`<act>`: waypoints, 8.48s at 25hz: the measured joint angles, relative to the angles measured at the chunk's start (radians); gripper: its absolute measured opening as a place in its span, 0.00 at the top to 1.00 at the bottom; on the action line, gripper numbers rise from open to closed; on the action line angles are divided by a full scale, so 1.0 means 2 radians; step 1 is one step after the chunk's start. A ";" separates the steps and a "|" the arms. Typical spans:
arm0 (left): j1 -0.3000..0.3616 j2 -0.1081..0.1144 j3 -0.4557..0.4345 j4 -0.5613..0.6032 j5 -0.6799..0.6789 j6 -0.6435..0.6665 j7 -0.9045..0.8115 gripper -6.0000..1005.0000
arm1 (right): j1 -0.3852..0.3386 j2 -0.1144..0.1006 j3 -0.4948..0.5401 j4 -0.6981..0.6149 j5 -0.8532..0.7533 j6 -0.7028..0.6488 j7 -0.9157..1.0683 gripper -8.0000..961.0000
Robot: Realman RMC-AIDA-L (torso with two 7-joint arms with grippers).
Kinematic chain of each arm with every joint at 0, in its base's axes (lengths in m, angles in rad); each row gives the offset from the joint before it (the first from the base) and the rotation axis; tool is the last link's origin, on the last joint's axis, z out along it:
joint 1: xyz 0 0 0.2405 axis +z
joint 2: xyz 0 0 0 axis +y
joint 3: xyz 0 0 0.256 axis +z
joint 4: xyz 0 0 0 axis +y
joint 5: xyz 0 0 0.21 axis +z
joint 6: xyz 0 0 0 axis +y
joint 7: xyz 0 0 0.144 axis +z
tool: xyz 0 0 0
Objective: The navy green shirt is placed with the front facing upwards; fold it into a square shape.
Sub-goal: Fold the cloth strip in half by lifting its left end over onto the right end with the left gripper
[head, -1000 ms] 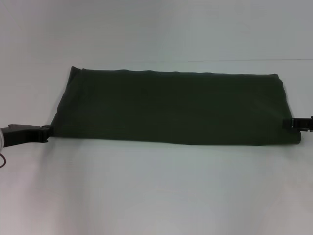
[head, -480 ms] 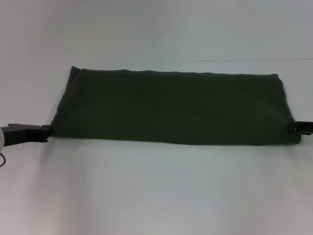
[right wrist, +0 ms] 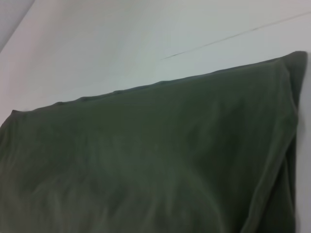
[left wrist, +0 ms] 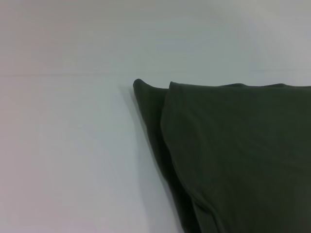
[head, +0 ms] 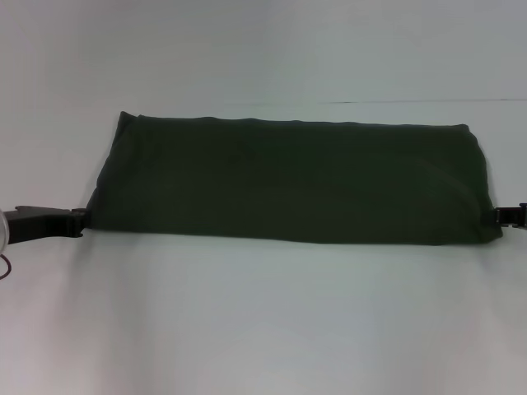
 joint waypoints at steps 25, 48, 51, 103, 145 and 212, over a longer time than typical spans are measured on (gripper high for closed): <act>0.016 0.000 -0.007 0.023 0.000 0.024 -0.005 0.96 | -0.021 -0.001 0.038 0.000 0.004 -0.008 -0.024 0.99; 0.017 0.001 -0.029 0.032 0.000 0.058 -0.004 0.94 | -0.021 0.003 0.041 -0.003 0.023 -0.041 -0.034 0.97; 0.016 0.002 -0.041 0.040 -0.003 0.079 -0.009 0.94 | -0.020 0.001 0.041 -0.007 0.024 -0.047 -0.034 0.96; -0.035 0.056 -0.121 -0.054 0.029 0.172 -0.307 0.12 | 0.047 -0.012 0.056 -0.075 0.069 -0.106 -0.072 0.05; -0.056 0.058 -0.098 -0.094 0.031 0.105 -0.295 0.13 | 0.046 -0.011 0.059 -0.075 0.069 -0.102 -0.070 0.05; -0.084 0.058 -0.072 -0.108 0.039 0.065 -0.275 0.13 | 0.047 -0.009 0.059 -0.075 0.069 -0.095 -0.065 0.06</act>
